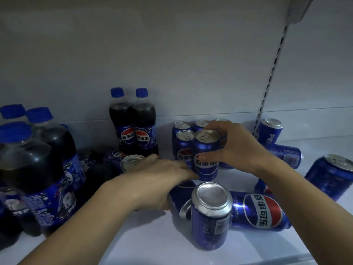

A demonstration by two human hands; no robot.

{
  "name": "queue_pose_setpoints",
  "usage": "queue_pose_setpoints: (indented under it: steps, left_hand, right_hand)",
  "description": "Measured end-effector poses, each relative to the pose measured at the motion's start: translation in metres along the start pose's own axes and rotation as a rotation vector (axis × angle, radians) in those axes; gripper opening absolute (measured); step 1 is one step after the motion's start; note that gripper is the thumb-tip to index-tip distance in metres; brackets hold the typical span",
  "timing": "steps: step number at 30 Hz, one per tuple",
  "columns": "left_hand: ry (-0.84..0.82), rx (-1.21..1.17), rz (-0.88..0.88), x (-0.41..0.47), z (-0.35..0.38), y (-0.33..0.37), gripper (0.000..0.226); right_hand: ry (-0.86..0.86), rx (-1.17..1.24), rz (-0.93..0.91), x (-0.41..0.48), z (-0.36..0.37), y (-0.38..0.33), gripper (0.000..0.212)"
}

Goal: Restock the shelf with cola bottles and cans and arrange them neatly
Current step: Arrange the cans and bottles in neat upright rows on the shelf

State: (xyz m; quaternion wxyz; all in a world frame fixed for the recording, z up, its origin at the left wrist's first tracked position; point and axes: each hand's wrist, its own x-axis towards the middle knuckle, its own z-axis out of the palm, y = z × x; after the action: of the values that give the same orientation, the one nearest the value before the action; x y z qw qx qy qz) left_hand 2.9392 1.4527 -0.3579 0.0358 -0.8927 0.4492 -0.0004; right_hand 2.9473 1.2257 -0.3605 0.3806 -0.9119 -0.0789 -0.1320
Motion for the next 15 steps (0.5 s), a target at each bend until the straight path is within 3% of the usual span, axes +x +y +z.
queue_pose_setpoints:
  steps: [7, 15]
  left_hand:
    - [0.057, -0.054, -0.066, -0.012, 0.0, -0.004, 0.051]
    - [0.121, -0.066, -0.074, -0.024, 0.009, -0.005, 0.049]
  right_hand:
    - [-0.091, -0.075, -0.013, -0.001, 0.02, 0.007, 0.072]
    - [-0.11, -0.077, -0.037, -0.001, 0.034, -0.002, 0.079]
